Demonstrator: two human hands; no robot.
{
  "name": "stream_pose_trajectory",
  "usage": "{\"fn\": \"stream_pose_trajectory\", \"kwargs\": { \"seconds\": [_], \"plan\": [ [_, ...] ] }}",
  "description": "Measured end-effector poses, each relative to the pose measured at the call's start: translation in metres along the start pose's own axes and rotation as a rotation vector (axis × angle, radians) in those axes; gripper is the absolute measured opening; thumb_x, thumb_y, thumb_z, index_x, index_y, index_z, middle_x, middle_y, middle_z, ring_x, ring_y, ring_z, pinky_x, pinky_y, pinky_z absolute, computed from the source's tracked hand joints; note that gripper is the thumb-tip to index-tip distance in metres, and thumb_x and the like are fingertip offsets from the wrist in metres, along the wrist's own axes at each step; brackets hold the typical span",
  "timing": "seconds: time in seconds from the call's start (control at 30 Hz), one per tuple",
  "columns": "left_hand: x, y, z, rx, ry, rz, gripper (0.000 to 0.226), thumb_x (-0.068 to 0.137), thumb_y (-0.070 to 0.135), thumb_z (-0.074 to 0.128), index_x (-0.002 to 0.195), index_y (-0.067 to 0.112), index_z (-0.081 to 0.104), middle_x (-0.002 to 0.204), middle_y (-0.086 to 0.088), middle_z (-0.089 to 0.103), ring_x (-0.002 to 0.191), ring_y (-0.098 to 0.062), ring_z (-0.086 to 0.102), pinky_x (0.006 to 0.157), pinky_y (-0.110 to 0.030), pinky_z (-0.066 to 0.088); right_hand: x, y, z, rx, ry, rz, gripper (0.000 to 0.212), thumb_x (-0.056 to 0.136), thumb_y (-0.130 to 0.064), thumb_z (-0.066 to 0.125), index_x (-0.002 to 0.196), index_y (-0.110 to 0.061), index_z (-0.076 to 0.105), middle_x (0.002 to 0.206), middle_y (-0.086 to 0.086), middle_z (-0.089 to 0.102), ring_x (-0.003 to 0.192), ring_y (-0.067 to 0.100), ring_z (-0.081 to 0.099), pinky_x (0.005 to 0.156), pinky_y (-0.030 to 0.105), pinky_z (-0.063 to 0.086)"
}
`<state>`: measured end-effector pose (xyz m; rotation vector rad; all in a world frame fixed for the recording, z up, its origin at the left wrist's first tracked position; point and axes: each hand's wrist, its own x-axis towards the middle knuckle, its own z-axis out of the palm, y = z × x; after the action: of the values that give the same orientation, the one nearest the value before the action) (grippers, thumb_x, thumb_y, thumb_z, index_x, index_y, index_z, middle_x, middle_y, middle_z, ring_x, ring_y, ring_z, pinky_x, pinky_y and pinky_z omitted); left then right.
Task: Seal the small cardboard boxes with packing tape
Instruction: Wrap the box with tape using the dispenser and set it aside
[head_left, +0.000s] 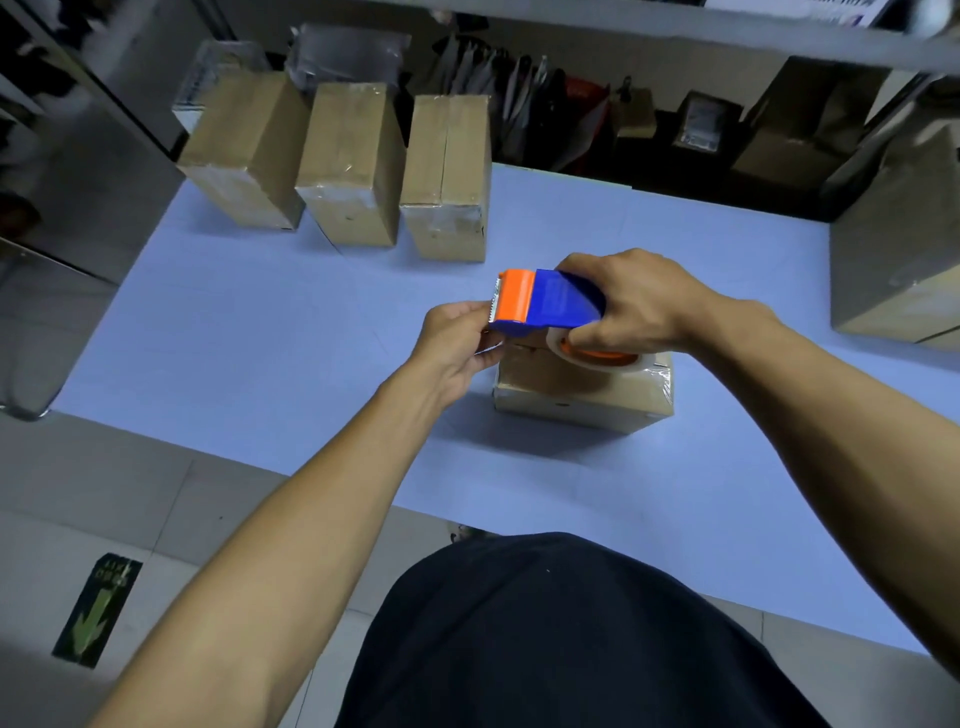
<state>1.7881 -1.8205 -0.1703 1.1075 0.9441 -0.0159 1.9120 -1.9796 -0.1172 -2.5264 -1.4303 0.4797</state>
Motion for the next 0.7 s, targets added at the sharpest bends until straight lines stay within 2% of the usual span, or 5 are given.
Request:
{"fn": "stream_pose_trajectory", "kwargs": {
  "seconds": [0.13, 0.27, 0.47, 0.6, 0.7],
  "plan": [
    [0.002, -0.009, 0.004, 0.036, 0.164, 0.022, 0.012, 0.094, 0.006, 0.06, 0.086, 0.009, 0.068, 0.069, -0.005, 0.058, 0.06, -0.01, 0.052, 0.063, -0.027, 0.055, 0.0, -0.002, -0.001, -0.018, -0.036, -0.027, 0.058, 0.068, -0.067, 0.052, 0.112, -0.029, 0.052, 0.09, -0.004, 0.061, 0.079, 0.026, 0.052, 0.063, 0.033, 0.041],
    [0.013, -0.021, -0.016, -0.029, 0.266, -0.013, 0.015, 0.096, 0.003, 0.054, 0.085, 0.009, 0.062, 0.068, -0.005, 0.048, 0.058, -0.012, 0.045, 0.059, -0.025, 0.054, -0.009, 0.005, -0.006, -0.068, -0.078, -0.006, 0.051, 0.075, -0.064, 0.061, 0.113, -0.03, 0.053, 0.09, -0.003, 0.062, 0.08, 0.026, 0.054, 0.064, 0.034, 0.043],
    [0.017, -0.04, -0.02, -0.037, 0.16, -0.069, 0.011, 0.097, 0.005, 0.054, 0.089, 0.01, 0.058, 0.072, -0.003, 0.047, 0.054, -0.013, 0.04, 0.049, -0.023, 0.046, -0.023, 0.02, -0.012, -0.125, -0.071, 0.047, 0.047, 0.076, -0.059, 0.066, 0.111, -0.031, 0.053, 0.087, -0.003, 0.061, 0.08, 0.027, 0.052, 0.065, 0.035, 0.043],
    [0.023, -0.048, -0.015, 0.075, 0.133, -0.076, 0.01, 0.098, 0.013, 0.052, 0.091, 0.017, 0.058, 0.086, -0.004, 0.05, 0.056, -0.015, 0.041, 0.046, -0.022, 0.039, -0.025, 0.022, -0.009, -0.106, -0.035, 0.059, 0.046, 0.076, -0.059, 0.065, 0.11, -0.031, 0.053, 0.087, -0.003, 0.062, 0.08, 0.027, 0.053, 0.065, 0.035, 0.043],
    [0.028, -0.054, -0.006, 0.169, 0.142, -0.061, 0.007, 0.1, 0.018, 0.052, 0.096, 0.018, 0.057, 0.086, -0.002, 0.051, 0.059, -0.015, 0.04, 0.046, -0.021, 0.034, -0.026, 0.022, -0.008, -0.096, -0.02, 0.067, 0.046, 0.076, -0.059, 0.065, 0.111, -0.032, 0.053, 0.086, -0.004, 0.06, 0.08, 0.026, 0.052, 0.064, 0.034, 0.04]
  ]
}}
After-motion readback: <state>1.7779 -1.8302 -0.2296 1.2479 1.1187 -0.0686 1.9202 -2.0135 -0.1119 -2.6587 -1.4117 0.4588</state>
